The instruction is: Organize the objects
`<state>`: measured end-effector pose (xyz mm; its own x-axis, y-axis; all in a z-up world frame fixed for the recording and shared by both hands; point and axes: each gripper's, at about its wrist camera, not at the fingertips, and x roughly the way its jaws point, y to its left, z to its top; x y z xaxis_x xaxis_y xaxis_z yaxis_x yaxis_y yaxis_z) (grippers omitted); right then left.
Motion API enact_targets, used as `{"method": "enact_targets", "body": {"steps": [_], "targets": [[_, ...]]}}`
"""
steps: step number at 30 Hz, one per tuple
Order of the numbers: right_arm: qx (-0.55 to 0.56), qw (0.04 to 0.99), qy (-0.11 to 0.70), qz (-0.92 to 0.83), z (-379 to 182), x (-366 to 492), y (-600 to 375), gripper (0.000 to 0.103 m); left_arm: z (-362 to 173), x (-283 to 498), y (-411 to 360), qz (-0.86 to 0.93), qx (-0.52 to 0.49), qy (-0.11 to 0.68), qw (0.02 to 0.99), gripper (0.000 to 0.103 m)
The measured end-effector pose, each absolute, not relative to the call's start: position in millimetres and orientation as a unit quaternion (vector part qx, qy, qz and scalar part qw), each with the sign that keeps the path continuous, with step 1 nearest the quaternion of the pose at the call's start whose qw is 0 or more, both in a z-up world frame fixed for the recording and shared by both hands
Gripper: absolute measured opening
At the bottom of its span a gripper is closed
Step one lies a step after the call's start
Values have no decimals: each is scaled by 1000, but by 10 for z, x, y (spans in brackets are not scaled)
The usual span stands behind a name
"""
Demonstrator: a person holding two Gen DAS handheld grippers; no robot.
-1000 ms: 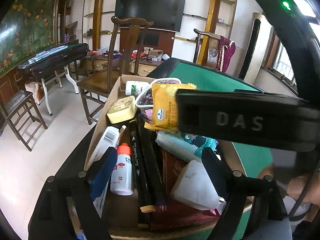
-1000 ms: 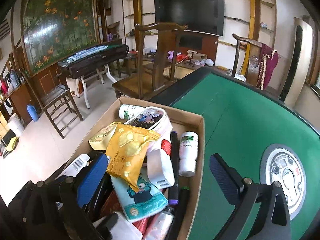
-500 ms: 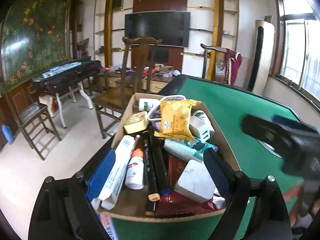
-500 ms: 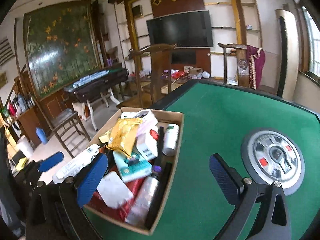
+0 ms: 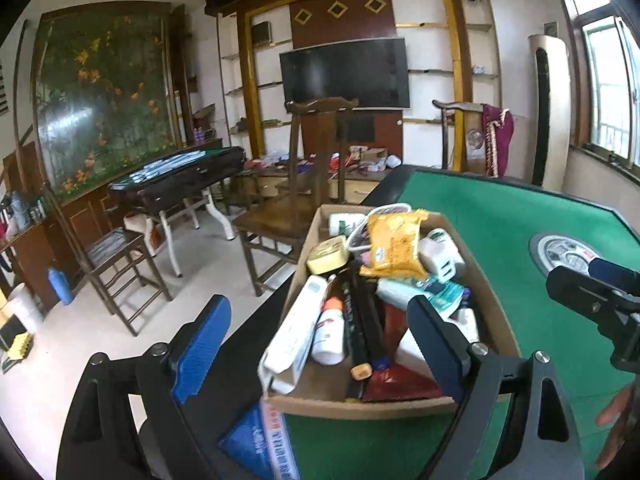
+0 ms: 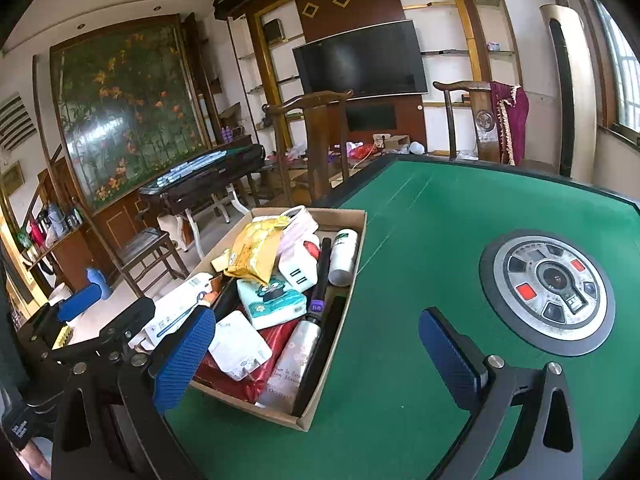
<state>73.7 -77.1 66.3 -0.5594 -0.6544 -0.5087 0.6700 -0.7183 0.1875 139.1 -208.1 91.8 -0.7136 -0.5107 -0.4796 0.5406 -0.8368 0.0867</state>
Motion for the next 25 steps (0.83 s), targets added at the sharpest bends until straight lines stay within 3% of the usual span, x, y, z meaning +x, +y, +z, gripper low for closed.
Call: {"method": "enact_targets", "body": {"steps": [25], "targets": [[283,384,30,-878,597,821,-874,103,804,1566,-2164,-927,247,48,280,89]]}}
